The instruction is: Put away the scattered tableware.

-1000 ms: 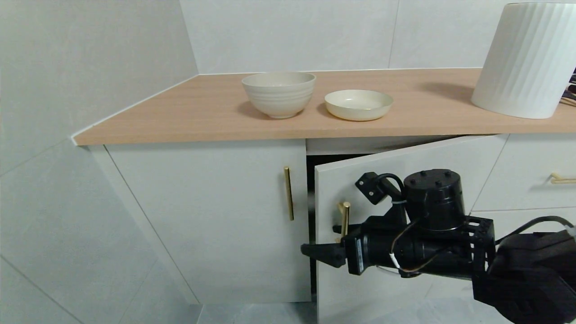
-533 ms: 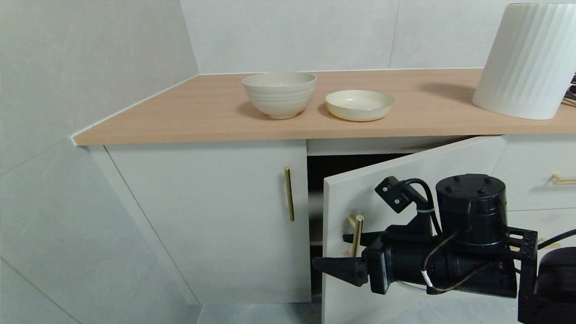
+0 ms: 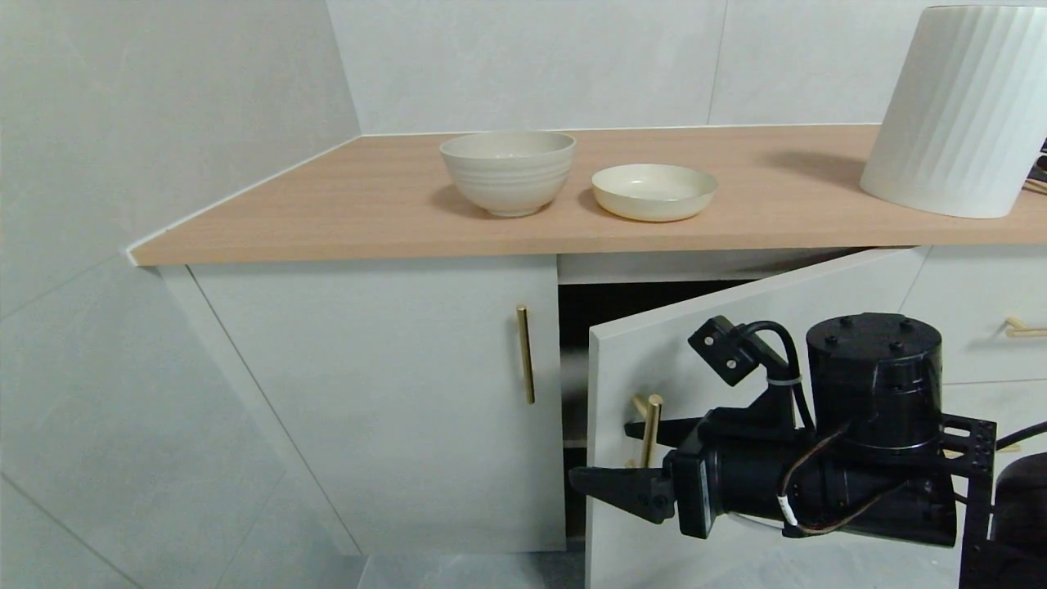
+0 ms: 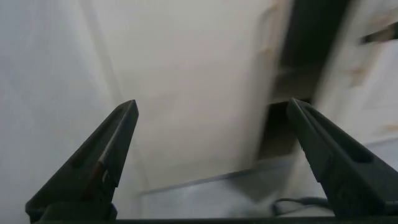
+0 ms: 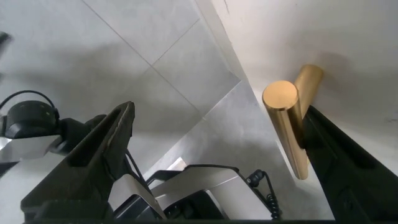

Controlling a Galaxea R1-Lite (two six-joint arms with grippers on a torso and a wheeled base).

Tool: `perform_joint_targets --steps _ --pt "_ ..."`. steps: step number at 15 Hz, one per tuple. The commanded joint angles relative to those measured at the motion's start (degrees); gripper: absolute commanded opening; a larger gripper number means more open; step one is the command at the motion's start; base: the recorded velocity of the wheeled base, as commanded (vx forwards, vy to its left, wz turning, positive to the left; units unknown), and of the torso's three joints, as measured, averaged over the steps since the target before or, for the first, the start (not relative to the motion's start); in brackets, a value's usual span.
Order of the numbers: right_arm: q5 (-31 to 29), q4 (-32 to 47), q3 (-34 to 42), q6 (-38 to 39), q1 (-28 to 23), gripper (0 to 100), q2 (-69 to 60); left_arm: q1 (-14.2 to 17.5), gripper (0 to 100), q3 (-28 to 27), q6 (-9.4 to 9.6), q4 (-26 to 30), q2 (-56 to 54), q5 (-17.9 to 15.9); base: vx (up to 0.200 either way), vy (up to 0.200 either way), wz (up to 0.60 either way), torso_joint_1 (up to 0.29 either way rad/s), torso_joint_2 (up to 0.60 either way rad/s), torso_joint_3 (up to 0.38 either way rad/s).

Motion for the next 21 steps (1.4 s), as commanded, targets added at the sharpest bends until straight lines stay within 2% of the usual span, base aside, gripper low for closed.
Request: perform_joint_targets --steps 1,3,4,5,6,7,10,12,13,14,16,18,19,21 --pt "0.21 -0.03 0.35 0.01 0.57 100 -0.07 -0.37 100 -12.09 -0.37 0.92 17.0 -7.59 0.0 0.0 0.0 0.0 0.0 0.0" --pt "0.21 -0.03 0.35 0.01 0.92 100 0.02 -0.37 100 -18.42 -0.37 0.83 27.28 -13.04 0.0 0.0 0.0 0.0 0.0 0.0" --pt "0.21 -0.03 0.35 0.01 0.92 100 0.11 -0.37 100 -22.11 -0.54 0.74 34.67 -16.91 0.0 0.0 0.0 0.0 0.0 0.0" --pt "0.21 -0.03 0.35 0.01 0.92 100 0.2 -0.73 100 -23.6 -0.63 0.74 38.53 -18.22 0.0 0.0 0.0 0.0 0.0 0.0" --pt "0.21 -0.03 0.35 0.01 0.92 100 0.2 -3.98 100 -25.62 -0.63 0.39 47.59 -18.84 0.0 0.0 0.0 0.0 0.0 0.0" --pt "0.21 -0.03 0.35 0.01 0.92 100 0.2 -5.56 100 -25.8 -0.63 -0.49 50.49 -18.84 0.0 0.0 0.0 0.0 0.0 0.0" --pt "0.21 -0.03 0.44 -0.08 0.92 100 0.02 -12.94 100 -21.23 -0.81 -13.14 65.96 -18.84 0.0 0.0 0.0 0.0 0.0 0.0" --pt "0.21 -0.03 0.7 -0.08 0.92 100 0.2 -19.8 100 -17.19 -2.12 -21.23 75.89 -18.75 0.0 0.0 0.0 0.0 0.0 0.0" --pt "0.21 -0.03 0.7 -0.08 1.0 100 0.55 -22.0 100 -14.81 -3.18 -26.94 79.93 -18.58 0.0 0.0 0.0 0.0 0.0 0.0" --pt "0.21 -0.03 0.7 -0.08 0.92 100 0.9 -23.31 100 -12.88 -4.85 -31.86 82.57 -18.58 0.0 0.0 0.0 0.0 0.0 0.0" --pt "0.21 -0.03 0.7 -0.08 1.0 100 1.07 -25.51 100 -10.24 -10.03 -41.18 85.64 -18.05 0.0 0.0 0.0 0.0 0.0 0.0" --pt "0.21 -0.03 0.7 -0.08 1.0 100 0.99 -26.74 100 -9.8 -12.58 -44.17 86.79 -15.85 0.0 0.0 0.0 0.0 0.0 0.0" --pt "0.21 -0.03 0.79 -0.08 1.0 100 0.9 -26.83 100 -9.89 -12.58 -44.35 87.14 -14.62 0.0 0.0 0.0 0.0 0.0 0.0" --pt "0.21 -0.03 0.79 -0.08 1.0 100 0.9 -26.92 100 -9.98 -12.67 -44.35 86.96 -14.36 0.0 0.0 0.0 0.0 0.0 0.0"
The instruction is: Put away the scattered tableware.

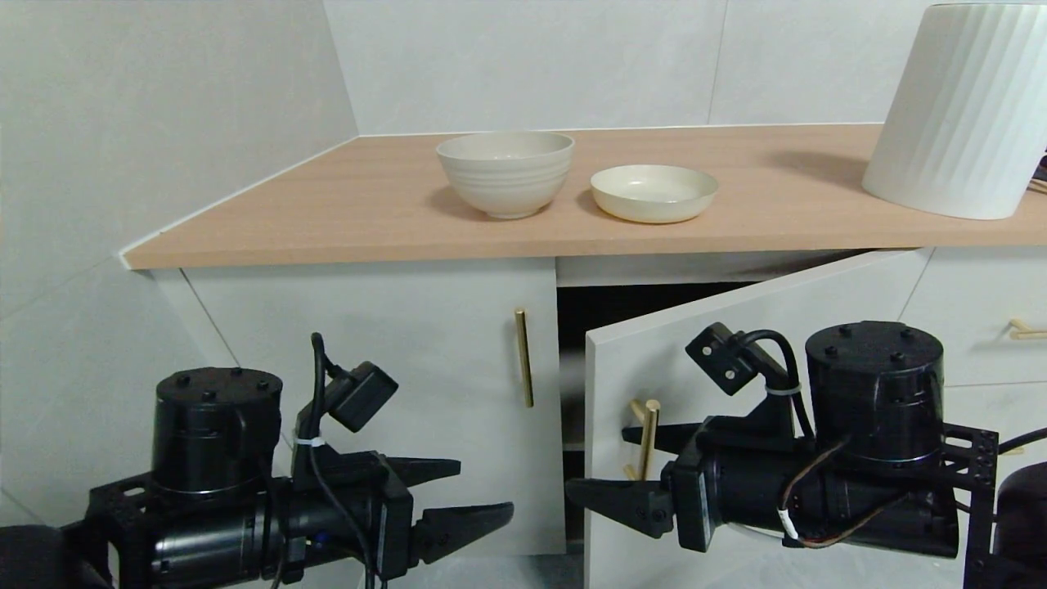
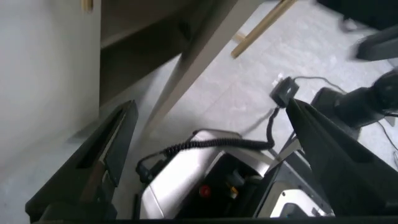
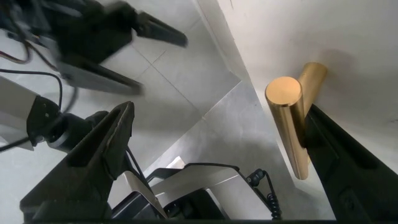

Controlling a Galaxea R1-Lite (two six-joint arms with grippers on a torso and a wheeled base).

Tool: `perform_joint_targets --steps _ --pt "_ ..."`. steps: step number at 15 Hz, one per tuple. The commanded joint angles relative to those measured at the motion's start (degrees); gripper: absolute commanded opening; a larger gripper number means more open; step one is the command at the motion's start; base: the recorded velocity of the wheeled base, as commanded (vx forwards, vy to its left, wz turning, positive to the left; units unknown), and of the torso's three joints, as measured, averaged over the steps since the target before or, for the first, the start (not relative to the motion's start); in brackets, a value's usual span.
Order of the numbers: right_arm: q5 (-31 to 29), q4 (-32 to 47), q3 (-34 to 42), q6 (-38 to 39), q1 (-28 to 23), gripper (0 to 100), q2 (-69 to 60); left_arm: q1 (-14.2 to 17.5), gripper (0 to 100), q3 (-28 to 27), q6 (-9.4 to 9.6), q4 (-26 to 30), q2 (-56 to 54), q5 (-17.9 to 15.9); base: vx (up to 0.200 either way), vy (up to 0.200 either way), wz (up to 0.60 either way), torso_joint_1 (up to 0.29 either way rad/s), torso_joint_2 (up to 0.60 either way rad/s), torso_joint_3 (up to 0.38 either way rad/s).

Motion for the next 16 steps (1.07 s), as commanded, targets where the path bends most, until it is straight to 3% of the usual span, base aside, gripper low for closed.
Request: perform_joint_targets --steps 1,7,9,12,16 --pt "-0.01 0.19 0.01 0.06 0.09 100 0.33 -0.33 0 0.1 -0.05 -0.03 1.18 0.08 0.0 0.0 0.0 0.0 0.0 0.0" --pt "-0.1 0.19 0.19 0.06 0.8 100 0.15 -1.03 0 -0.25 0.12 -1.26 0.83 0.08 0.0 0.0 0.0 0.0 0.0 0.0" --pt "-0.1 0.19 0.1 0.06 0.8 100 -0.64 -1.03 0 -1.74 -0.58 -6.27 2.32 0.08 0.0 0.0 0.0 0.0 0.0 0.0" --pt "-0.1 0.19 0.19 -0.03 0.8 100 -1.52 -1.03 0 -6.22 -3.31 -14.71 8.38 -0.01 0.0 0.0 0.0 0.0 0.0 0.0" --pt "-0.1 0.28 0.19 -0.03 0.8 100 -1.34 -1.21 0 -7.19 -3.31 -29.39 20.16 0.08 0.0 0.0 0.0 0.0 0.0 0.0"
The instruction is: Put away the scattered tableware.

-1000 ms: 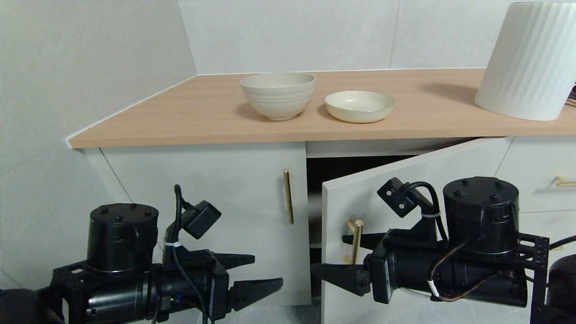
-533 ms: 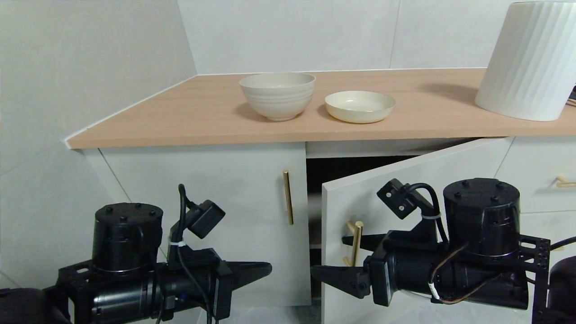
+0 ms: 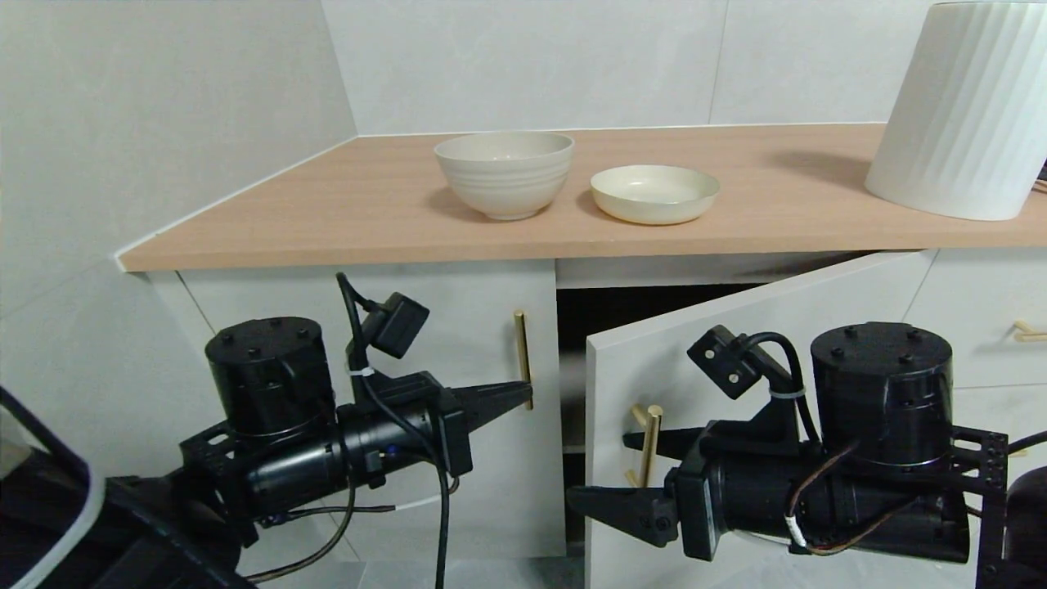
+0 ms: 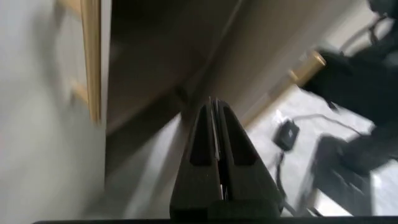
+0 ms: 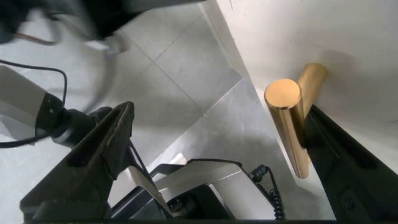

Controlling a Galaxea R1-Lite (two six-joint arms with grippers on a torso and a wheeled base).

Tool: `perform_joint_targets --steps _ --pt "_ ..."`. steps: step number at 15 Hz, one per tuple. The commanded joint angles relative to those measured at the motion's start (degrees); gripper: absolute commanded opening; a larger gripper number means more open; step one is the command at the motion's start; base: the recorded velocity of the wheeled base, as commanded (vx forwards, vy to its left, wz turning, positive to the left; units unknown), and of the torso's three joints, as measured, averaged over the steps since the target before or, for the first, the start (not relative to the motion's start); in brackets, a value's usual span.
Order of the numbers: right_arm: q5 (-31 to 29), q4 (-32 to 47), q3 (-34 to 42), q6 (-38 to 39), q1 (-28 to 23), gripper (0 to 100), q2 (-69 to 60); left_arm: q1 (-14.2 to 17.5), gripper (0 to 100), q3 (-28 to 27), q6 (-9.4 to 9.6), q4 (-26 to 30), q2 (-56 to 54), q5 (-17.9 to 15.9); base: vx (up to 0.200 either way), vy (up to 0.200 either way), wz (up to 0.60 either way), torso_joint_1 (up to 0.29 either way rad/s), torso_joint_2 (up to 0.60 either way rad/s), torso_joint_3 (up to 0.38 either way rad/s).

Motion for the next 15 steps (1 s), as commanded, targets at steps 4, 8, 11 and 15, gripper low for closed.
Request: perform_joint_targets --steps 4,8,11,15 --pt "-0.07 -0.36 0.05 -0.17 0.0 100 -0.46 -3.27 0 1.78 0.04 -20.75 17.65 6.23 0.0 0.0 0.0 0.0 0.0 0.0" --pt "-0.07 -0.18 0.14 -0.17 0.0 100 -0.46 -6.25 0 -3.84 0.12 -21.8 21.7 6.85 0.0 0.0 0.0 0.0 0.0 0.0" --pt "-0.16 -0.36 1.02 -0.34 0.0 100 -0.73 -7.4 0 -8.06 0.21 -15.65 20.2 6.67 0.0 0.0 0.0 0.0 0.0 0.0" --pt "-0.86 -0.36 2.69 -1.05 -0.35 100 -1.26 -10.12 0 -8.41 0.3 -15.65 19.94 6.67 0.0 0.0 0.0 0.0 0.0 0.0"
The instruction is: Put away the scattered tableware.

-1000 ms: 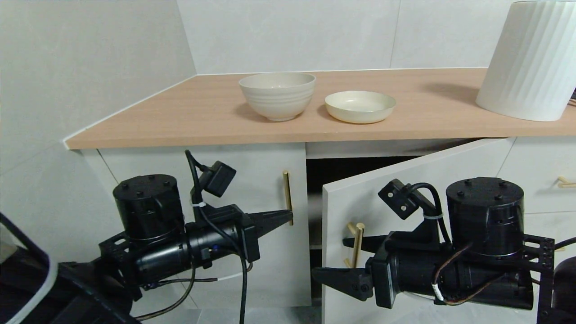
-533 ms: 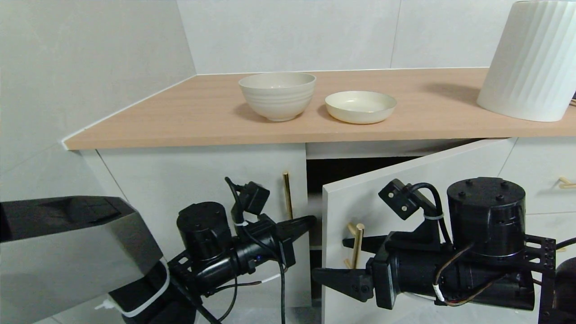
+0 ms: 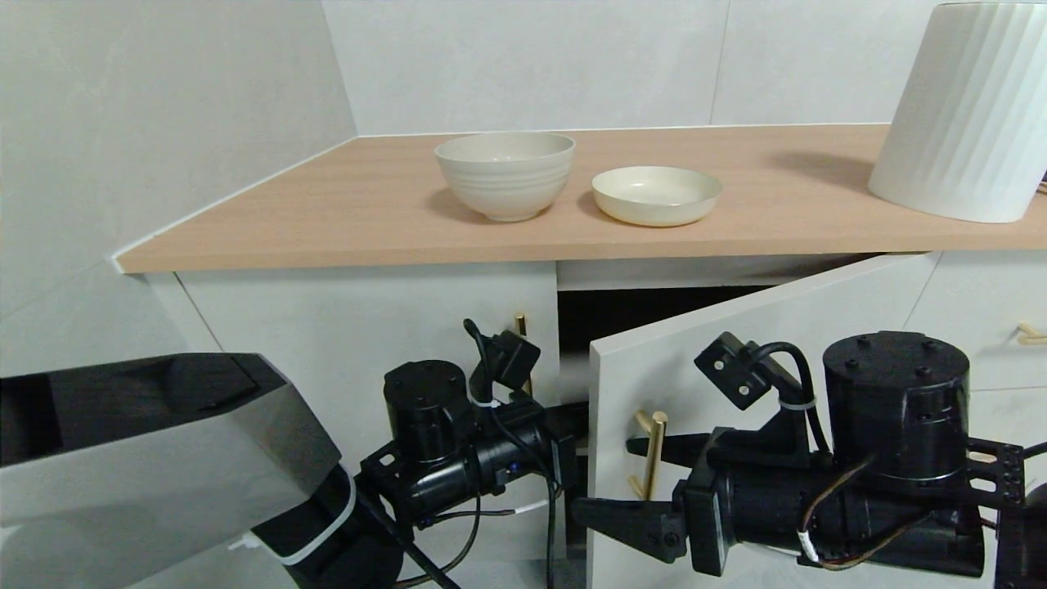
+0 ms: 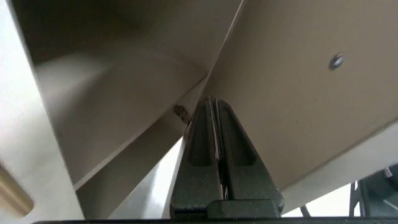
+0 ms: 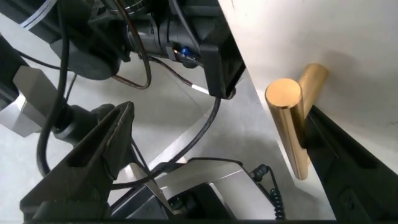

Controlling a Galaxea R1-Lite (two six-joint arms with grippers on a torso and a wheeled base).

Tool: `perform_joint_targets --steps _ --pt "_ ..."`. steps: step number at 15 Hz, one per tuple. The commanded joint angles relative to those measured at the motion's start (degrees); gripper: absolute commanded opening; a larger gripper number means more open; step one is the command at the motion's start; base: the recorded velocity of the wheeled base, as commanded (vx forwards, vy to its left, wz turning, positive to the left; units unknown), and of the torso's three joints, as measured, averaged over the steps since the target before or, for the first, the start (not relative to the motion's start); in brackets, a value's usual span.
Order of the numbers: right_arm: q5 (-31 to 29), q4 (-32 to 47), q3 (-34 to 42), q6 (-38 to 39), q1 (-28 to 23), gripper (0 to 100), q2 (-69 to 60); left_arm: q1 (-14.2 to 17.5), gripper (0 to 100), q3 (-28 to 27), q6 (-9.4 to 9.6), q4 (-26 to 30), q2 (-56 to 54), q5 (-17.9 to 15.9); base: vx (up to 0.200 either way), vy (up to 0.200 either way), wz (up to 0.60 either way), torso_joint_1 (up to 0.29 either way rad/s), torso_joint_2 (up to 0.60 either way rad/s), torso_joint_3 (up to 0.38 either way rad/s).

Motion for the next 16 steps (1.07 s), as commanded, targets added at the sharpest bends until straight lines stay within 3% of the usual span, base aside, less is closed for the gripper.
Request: perform_joint_targets --steps 1,5,8,13,16 --pt "-1.0 0.55 0.83 -0.21 -0.33 100 -0.84 -1.03 0 -0.2 0.01 -0.08 -0.43 -0.03 0.0 0.0 0.0 0.0 0.0 0.0" --pt "-9.53 0.9 2.15 -5.22 -4.11 100 -2.69 -1.74 0 0.33 0.18 0.01 -1.57 -0.03 0.0 0.0 0.0 0.0 0.0 0.0" --pt "-9.71 4.33 2.86 -5.05 -5.78 100 -9.02 -1.74 0 2.26 0.1 0.27 -4.12 -0.03 0.0 0.0 0.0 0.0 0.0 0.0" --pt "-8.04 24.1 4.17 -4.17 -5.42 100 -24.05 -2.79 0 2.88 0.1 4.75 -6.76 -0.12 0.0 0.0 0.0 0.0 0.0 0.0" --pt "-6.28 25.16 6.63 -3.2 -5.16 100 -27.48 -4.11 0 2.44 0.1 6.25 -6.67 -0.12 0.0 0.0 0.0 0.0 0.0 0.0"
